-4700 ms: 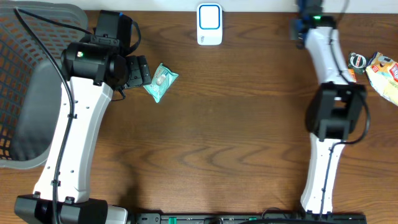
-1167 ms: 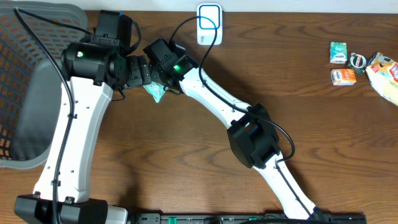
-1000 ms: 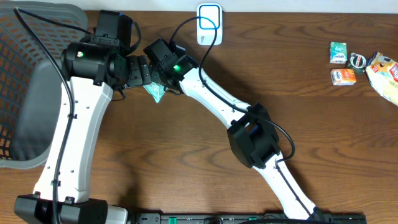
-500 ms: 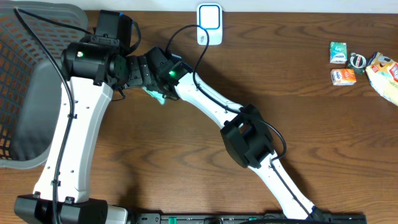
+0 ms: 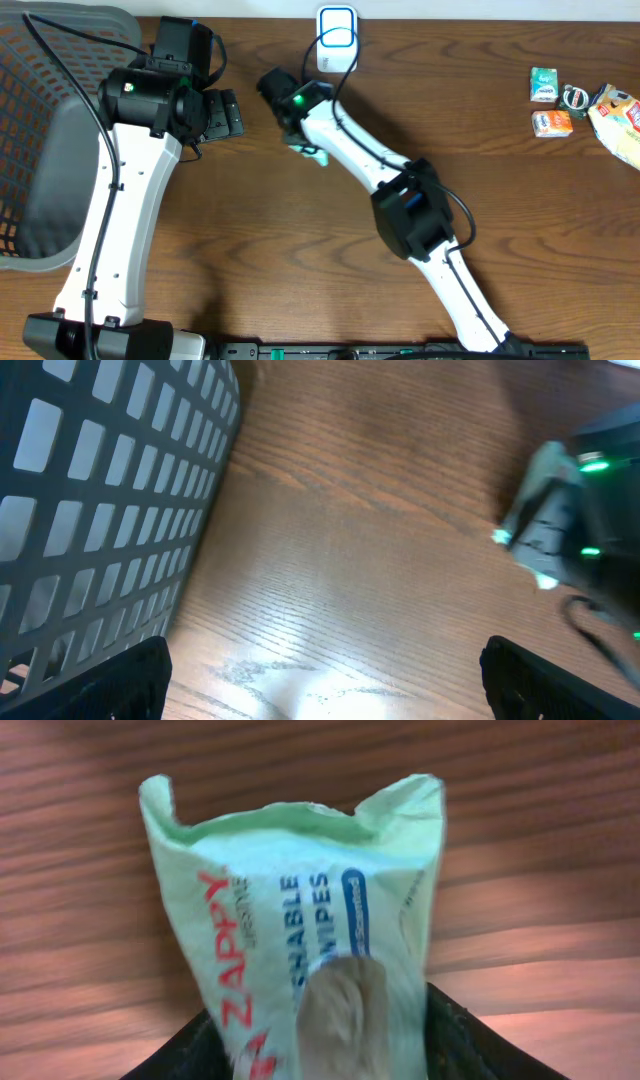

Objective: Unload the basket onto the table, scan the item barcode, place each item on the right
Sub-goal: 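Lift the wipes pack and pull it right, away from the basket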

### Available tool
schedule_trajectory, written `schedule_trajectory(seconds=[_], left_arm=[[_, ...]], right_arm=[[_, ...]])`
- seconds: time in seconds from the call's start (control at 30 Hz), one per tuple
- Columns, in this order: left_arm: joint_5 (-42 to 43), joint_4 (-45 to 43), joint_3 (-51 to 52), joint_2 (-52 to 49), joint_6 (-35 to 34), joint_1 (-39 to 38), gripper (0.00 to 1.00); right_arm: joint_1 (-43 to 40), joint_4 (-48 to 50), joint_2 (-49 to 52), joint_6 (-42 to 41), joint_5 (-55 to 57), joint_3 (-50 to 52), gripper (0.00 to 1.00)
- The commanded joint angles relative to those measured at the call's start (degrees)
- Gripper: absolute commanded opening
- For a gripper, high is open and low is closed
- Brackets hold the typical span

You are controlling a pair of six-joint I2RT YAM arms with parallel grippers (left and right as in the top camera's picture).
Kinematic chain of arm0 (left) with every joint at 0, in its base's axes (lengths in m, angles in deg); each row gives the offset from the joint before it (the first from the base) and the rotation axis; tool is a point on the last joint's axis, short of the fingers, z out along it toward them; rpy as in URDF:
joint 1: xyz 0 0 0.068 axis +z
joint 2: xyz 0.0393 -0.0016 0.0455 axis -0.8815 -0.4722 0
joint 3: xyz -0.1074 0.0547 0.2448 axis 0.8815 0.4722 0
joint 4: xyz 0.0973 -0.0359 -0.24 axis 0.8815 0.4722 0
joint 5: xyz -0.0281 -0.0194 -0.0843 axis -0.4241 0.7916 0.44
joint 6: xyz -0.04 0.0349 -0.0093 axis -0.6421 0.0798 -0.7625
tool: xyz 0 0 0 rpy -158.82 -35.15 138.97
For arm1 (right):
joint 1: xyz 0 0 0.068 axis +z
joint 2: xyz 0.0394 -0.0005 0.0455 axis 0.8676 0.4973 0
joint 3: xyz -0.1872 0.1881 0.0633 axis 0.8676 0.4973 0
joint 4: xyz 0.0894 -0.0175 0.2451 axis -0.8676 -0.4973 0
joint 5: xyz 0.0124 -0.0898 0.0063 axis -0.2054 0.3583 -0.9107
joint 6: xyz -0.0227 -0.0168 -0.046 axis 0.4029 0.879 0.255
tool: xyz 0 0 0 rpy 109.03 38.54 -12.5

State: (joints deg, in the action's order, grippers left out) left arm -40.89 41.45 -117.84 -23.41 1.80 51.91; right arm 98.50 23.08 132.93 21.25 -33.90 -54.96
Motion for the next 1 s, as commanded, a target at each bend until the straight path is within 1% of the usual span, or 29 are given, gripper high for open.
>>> schedule_trajectory(seconds=[0.0,0.1,0.2,0.27,0.43,0.73,0.97], left_arm=[[-0.7,0.1,0.2,0.1,-0.5,0.1,0.98],[-0.7,0.1,0.2,0.1,-0.5,0.1,0.98],[-0.7,0.1,0.2,0.1,-0.5,0.1,0.98],[-0.7,0.1,0.2,0.1,-0.5,0.1,0.98],[-0.7,0.1,0.2,0.1,-0.5,0.1,0.98],[-0.7,0.1,0.2,0.1,-0.5,0.1,0.98],[-0.7,0.1,0.2,0.1,-0.5,0.1,0.98]], right_arm=[[-2.0,-2.5,-4.8,4.3,6.0,0.1,0.52],[-3.5,-4.0,-5.4,7.7,5.6,0.1,0.54],[-3.8,-4.0,-5.6,10.9,5.4,0.1,0.61],[-3.7,-3.8,-5.6,12.4,5.4,0.1,0.63],[-1.7,-3.1,-5.6,12.2,5.5,0.1,0.66],[0.6,-3.0,-5.1,6.1,6.5,0.2,0.66],[0.7,-4.4,-3.0,4.6,12.0,0.2,0.68]])
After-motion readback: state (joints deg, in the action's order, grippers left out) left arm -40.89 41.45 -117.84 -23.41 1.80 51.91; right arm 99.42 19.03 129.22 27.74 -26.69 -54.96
